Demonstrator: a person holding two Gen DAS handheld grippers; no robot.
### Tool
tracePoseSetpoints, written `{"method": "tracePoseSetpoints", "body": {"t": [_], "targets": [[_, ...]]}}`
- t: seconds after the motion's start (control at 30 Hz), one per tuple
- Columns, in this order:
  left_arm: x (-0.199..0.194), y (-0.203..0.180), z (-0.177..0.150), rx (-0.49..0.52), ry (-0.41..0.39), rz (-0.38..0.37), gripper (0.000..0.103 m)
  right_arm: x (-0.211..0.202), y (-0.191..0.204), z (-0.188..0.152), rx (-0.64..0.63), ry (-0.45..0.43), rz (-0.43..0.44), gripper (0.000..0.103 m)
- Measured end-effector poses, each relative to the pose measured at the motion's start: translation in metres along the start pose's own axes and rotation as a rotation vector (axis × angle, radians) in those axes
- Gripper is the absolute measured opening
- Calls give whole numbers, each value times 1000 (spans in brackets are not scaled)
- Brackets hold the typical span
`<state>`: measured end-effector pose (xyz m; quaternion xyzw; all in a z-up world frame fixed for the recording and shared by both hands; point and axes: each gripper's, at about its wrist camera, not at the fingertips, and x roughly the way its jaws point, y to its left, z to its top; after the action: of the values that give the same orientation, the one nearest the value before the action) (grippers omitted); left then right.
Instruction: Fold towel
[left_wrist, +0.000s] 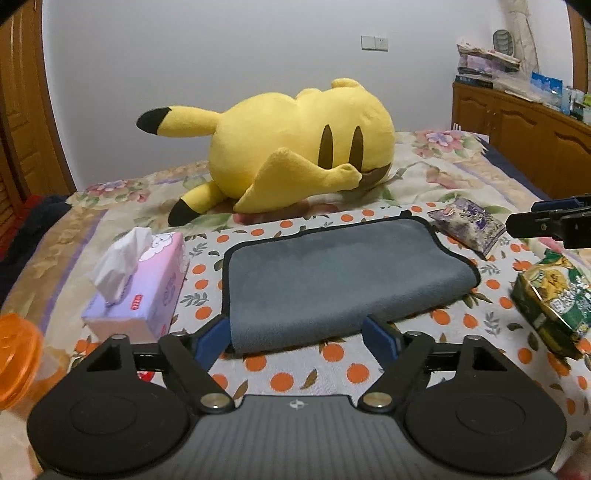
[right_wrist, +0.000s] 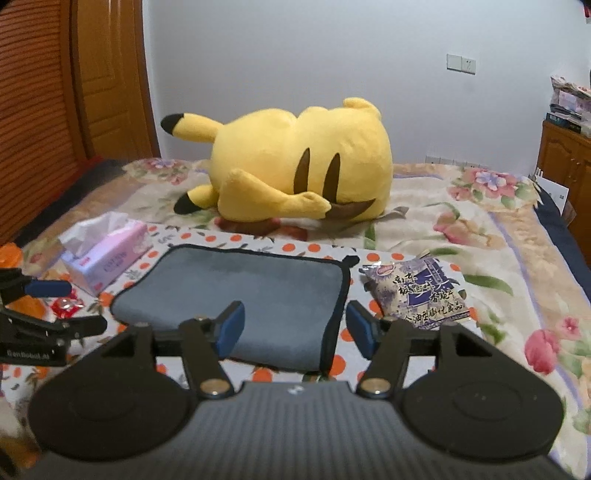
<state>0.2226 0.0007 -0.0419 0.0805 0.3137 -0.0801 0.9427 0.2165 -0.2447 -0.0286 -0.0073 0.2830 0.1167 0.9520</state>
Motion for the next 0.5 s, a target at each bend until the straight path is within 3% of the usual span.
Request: {"method": "tracePoseSetpoints", "body": {"t": [0.23, 0.5], "targets": [[-29, -7, -6, 1, -12, -2, 90, -25, 7, -6, 8, -14, 2, 75], [-49, -13, -12, -2, -14, -13, 91, -40, 14, -16, 3, -13, -9, 76]]}}
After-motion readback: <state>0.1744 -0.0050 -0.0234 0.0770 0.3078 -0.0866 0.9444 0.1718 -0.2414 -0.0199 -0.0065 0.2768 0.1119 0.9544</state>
